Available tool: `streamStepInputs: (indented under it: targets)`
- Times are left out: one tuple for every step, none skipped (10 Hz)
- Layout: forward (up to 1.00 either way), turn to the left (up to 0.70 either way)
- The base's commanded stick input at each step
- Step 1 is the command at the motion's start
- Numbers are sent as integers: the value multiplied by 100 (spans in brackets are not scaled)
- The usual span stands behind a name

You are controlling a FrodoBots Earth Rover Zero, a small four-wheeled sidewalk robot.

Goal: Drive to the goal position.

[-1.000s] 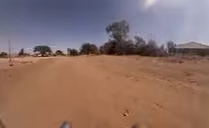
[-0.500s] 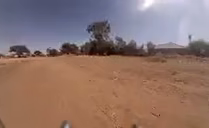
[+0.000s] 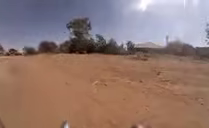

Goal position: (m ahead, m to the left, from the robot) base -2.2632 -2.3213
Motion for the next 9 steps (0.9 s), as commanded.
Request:
streamStepInputs:
  targets:
    - [70,-27]
    - [39,-35]
    - [7,-43]
    - [0,-45]
    - [0,-45]
    - [0,-45]
    - [0,-45]
    - [0,-45]
    - [0,-45]
